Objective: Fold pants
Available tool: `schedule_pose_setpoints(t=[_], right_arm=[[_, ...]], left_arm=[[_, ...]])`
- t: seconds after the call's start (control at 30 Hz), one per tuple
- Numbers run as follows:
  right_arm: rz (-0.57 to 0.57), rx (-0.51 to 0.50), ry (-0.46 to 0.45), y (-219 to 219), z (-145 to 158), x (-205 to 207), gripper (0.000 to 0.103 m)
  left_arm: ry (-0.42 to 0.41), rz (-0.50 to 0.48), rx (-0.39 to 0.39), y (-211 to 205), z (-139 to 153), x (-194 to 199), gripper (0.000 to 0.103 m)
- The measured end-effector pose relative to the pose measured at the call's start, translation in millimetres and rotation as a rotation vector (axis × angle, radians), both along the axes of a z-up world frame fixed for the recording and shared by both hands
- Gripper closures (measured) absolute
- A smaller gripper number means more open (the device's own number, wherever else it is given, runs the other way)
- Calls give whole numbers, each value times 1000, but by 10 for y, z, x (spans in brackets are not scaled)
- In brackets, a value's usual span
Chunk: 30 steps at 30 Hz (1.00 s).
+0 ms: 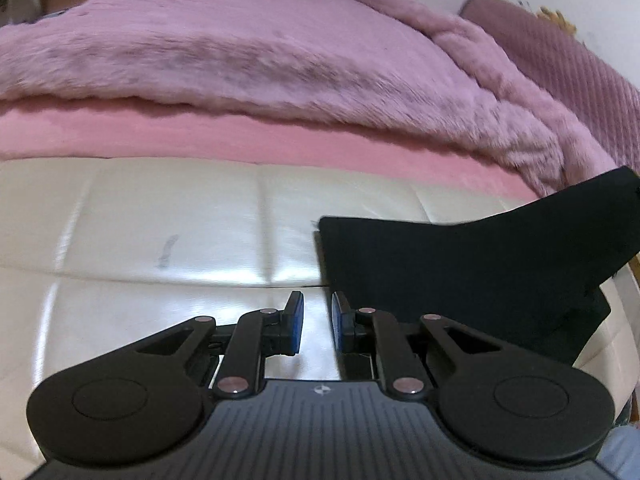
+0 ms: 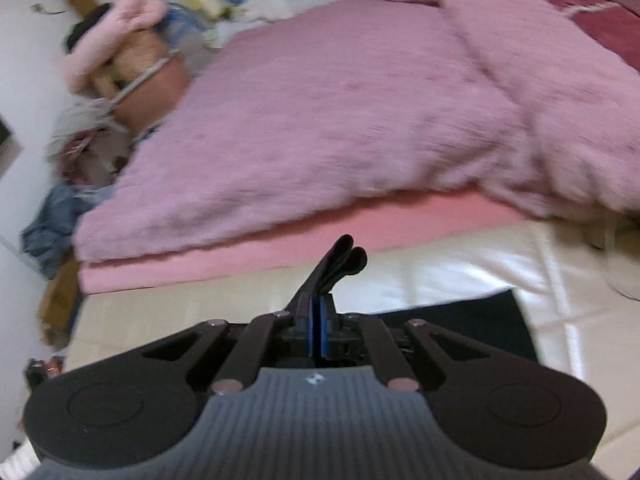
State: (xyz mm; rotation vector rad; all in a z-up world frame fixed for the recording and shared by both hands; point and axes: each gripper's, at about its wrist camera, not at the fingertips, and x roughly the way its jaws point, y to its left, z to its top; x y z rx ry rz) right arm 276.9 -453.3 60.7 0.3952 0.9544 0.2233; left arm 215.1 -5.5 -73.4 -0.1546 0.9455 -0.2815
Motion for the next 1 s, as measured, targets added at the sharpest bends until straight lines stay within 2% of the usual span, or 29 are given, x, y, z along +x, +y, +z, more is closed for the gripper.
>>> schedule_pose_setpoints(t=[0.17, 0.33, 0.43, 0.53, 0.6, 0.7, 0.77, 0.83, 0.93, 1.0], right_arm=[[-62, -99, 89, -447, -639, 31, 103], [-112, -188, 147, -626, -1226, 83, 103], [-97, -203, 124, -631, -1218, 43, 103], [-57, -170, 59, -651, -919, -43, 103], [-56, -259, 55, -651, -872, -21, 103], [-96, -338, 117, -750, -1185, 144, 103], [-99, -340, 136, -764, -1417, 196, 103], [-106, -390, 147, -760, -1572, 220, 103], [-117, -402, 164, -792, -1738, 228, 103], [-106, -429, 153, -779, -1808, 231, 103]], left_arm=[[25, -78, 27, -390, -156, 171, 88], [39, -94, 50, -535, -253, 246, 87], [26, -90, 50, -506, -167, 286, 88], [19, -110, 60, -514, -82, 360, 88], [14, -121, 76, -578, -95, 430, 88], [9, -131, 87, -700, -180, 531, 88], [7, -140, 90, -773, -243, 575, 88], [0, -160, 98, -857, -307, 614, 87], [5, -160, 145, -932, -447, 681, 88], [1, -141, 160, -906, -535, 721, 95]])
